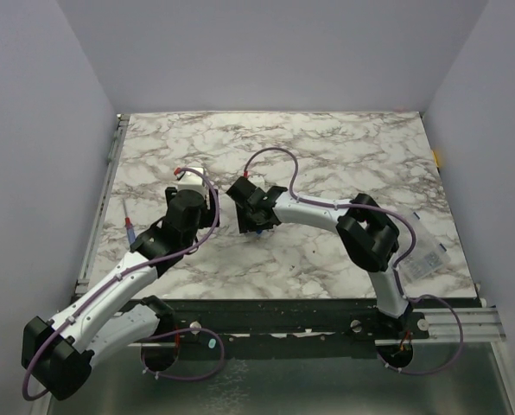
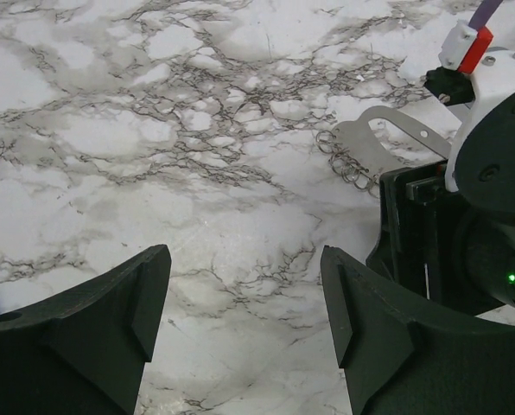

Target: Put the keys on the keyring

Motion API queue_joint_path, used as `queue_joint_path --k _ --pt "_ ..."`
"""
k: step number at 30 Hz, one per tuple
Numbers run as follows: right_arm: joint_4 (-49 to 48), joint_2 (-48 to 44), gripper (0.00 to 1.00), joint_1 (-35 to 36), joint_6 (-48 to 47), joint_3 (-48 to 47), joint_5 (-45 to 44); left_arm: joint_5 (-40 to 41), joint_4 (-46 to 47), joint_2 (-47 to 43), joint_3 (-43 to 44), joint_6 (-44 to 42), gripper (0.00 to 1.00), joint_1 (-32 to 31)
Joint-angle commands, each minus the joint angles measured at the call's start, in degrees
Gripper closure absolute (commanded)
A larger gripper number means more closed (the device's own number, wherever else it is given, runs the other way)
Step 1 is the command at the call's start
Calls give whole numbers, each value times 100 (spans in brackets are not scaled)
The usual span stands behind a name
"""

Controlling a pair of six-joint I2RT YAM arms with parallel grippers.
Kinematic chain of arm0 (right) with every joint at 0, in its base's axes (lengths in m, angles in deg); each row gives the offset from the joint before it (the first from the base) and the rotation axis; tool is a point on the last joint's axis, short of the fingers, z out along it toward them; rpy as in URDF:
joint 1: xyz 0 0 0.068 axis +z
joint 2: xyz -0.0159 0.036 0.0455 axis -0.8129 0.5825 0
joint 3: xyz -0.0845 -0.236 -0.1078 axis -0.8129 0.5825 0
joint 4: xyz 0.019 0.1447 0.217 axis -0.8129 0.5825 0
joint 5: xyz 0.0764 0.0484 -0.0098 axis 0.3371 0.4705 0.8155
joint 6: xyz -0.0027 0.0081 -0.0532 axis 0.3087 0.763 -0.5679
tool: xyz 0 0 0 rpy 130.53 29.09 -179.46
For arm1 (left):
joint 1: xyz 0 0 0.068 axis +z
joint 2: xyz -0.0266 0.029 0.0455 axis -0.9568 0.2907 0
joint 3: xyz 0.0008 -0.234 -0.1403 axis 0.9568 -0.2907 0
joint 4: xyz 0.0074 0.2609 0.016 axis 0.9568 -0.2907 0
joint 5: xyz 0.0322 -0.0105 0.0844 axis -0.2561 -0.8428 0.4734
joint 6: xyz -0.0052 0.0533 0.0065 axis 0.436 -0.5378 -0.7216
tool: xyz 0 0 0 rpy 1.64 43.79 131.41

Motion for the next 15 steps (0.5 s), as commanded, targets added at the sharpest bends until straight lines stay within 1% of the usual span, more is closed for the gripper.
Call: queue_joint_path --k 1,5,9,13,15 --pt "868 343 47 -19 145 -22 -1016 59 -71 -127 -81 -81 24 31" --pt "774 12 47 -4 177 215 -1318 49 -73 -148 -83 -81 24 31" --pt "353 -302 42 -8 20 463 -1398 46 -66 -140 -81 -89 24 31" --pt "341 -206 37 -21 9 408 -1422 22 -71 -123 -78 -113 24 29" --pt "343 -193 36 -21 -8 415 -1433 3 -69 -123 -80 -124 24 36"
